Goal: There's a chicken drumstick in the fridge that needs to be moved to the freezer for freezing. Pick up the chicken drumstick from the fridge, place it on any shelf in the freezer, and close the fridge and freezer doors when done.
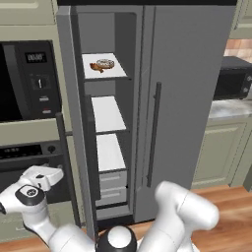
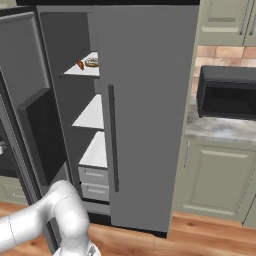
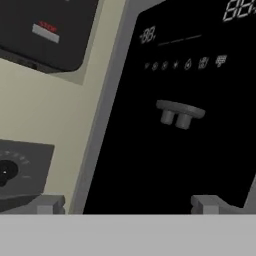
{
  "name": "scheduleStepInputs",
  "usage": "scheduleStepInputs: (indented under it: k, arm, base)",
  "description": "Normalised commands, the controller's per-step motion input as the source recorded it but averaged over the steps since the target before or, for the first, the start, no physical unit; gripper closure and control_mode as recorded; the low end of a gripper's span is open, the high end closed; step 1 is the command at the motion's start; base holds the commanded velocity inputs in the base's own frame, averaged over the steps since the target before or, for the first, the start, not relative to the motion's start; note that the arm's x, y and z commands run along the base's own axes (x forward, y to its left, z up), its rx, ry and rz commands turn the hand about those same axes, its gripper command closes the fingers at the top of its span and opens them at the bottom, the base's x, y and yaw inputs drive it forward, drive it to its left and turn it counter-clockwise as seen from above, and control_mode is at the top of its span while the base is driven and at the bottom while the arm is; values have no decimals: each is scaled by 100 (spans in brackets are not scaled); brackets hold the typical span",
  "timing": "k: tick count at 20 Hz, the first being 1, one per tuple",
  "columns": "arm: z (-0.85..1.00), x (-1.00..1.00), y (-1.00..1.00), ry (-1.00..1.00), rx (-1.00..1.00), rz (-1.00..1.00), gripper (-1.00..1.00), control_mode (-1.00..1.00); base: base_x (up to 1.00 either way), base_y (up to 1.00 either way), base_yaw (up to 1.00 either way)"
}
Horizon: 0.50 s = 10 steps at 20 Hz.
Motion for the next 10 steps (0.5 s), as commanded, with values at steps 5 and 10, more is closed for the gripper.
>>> scheduleStepInputs:
  k: [5,10]
  arm:
    - [-4,35,-41,0,0,0,-100,-100]
    - [0,7,-64,0,0,0,-100,-100]
  base:
    - [0,0,0]
    - [0,0,0]
